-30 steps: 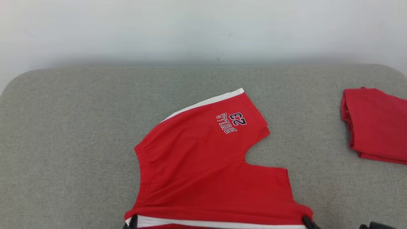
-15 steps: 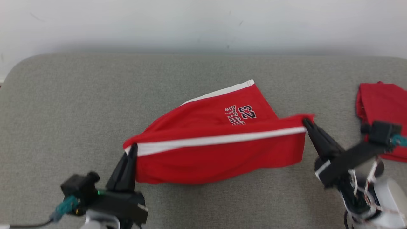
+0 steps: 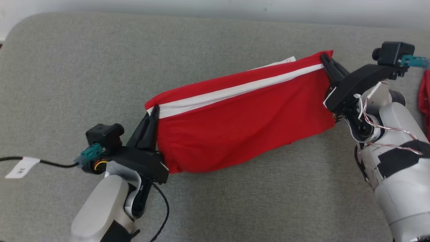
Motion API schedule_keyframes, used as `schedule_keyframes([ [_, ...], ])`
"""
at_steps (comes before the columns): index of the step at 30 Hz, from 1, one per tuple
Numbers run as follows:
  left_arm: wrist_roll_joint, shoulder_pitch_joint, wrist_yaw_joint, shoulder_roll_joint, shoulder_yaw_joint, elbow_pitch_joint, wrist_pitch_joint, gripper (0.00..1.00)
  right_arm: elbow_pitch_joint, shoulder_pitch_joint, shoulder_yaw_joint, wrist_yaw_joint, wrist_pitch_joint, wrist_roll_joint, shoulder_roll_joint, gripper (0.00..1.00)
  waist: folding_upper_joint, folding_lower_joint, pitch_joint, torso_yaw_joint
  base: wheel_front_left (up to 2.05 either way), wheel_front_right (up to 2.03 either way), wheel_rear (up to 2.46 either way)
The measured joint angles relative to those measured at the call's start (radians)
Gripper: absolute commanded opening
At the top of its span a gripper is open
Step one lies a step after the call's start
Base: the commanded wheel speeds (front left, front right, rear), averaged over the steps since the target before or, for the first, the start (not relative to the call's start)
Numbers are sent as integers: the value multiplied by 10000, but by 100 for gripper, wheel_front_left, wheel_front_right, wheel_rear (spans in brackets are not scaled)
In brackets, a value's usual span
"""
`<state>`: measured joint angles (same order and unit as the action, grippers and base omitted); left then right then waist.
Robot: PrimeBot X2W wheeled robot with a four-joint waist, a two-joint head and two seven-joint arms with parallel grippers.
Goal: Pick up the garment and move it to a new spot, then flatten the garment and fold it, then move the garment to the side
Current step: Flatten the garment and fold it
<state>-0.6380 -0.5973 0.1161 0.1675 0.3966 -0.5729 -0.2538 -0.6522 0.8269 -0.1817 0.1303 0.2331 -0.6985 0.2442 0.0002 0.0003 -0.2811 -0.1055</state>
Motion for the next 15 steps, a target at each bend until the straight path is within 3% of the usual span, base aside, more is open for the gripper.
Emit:
schedule_keyframes([
  [9, -69, -1019, 134, -430, 314, -1243, -59, 0, -3001, 1602, -368, 0, -1670, 244, -240, 0, 0, -1, -541, -665, 0, 0, 0],
  [14, -165, -1168, 134, -568, 788, -1595, -73, 0, -3812, 1779, -769, 0, -2543, 314, -274, 0, 1, 0, -552, -792, 0, 0, 0],
  [15, -163, -1220, 134, -577, 836, -1643, -75, 11, -3935, 1782, -855, 0, -2708, 314, -305, 39, 0, -1, -523, -791, 0, 0, 0],
])
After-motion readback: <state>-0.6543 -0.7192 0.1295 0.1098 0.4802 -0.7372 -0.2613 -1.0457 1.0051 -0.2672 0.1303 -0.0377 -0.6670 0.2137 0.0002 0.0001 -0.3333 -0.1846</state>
